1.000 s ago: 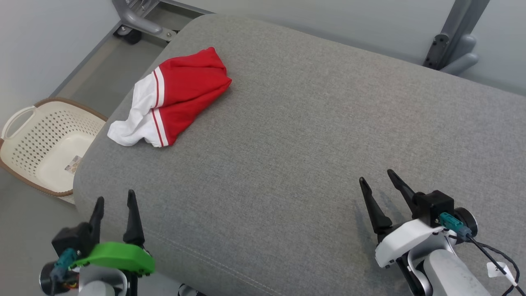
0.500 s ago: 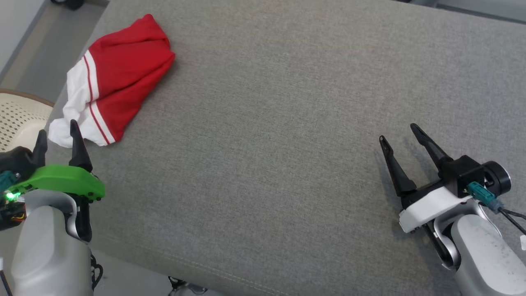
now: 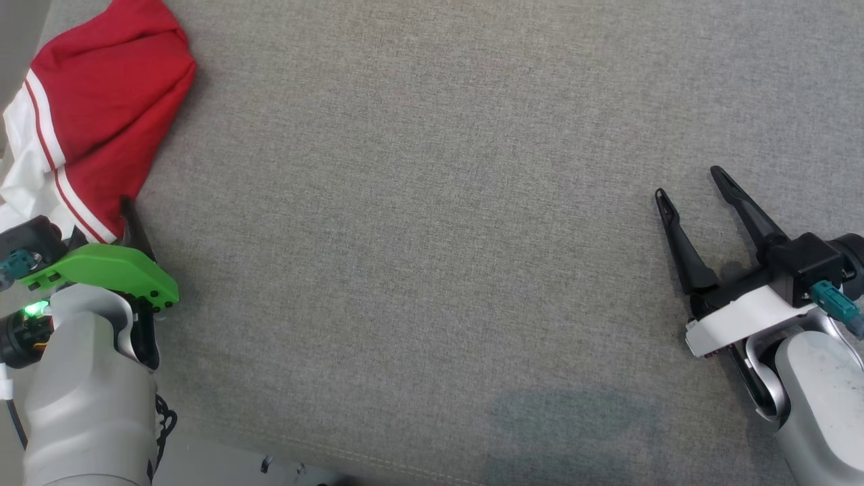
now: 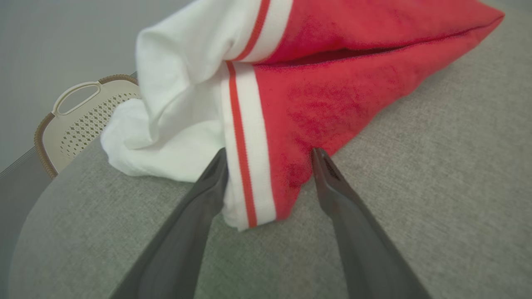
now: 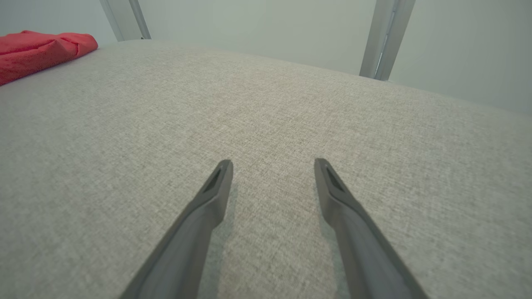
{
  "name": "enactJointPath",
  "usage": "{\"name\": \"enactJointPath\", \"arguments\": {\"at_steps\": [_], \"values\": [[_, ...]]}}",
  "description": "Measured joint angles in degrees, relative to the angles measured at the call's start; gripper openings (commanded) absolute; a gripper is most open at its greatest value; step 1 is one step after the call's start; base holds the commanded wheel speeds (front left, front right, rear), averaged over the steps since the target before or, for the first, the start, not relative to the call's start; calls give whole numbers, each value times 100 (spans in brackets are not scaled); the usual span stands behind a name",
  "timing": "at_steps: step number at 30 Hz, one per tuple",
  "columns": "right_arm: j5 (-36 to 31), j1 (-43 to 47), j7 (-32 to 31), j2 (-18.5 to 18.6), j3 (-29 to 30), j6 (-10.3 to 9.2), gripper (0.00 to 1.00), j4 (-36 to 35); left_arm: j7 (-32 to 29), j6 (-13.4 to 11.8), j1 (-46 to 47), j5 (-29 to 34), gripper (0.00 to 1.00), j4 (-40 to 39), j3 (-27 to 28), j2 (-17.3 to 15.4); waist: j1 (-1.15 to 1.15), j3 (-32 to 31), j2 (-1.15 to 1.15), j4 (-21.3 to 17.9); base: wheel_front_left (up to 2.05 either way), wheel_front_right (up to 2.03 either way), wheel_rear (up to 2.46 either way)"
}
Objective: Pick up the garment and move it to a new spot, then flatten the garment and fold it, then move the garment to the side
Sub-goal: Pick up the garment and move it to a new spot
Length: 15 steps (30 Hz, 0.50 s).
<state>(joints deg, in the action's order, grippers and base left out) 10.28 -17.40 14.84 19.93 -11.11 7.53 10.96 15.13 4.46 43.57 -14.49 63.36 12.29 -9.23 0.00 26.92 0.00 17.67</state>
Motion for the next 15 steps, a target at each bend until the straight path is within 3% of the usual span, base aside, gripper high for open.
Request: {"name": "enactJointPath", "arguments": {"at_steps": [1,6,15], "values": [[-8,1,-13,-1,13,0,100,-24,0,0,25,0,0,44,2,8,0,23,0,-13,0,0,0],[-34,23,-13,-83,60,-2,100,-34,0,0,49,56,0,-103,-5,55,0,-4,0,4,0,0,0],[11,127,10,-377,114,-2,100,294,-1,227,-131,402,0,-1635,-338,364,0,-353,0,130,0,0,0]]}}
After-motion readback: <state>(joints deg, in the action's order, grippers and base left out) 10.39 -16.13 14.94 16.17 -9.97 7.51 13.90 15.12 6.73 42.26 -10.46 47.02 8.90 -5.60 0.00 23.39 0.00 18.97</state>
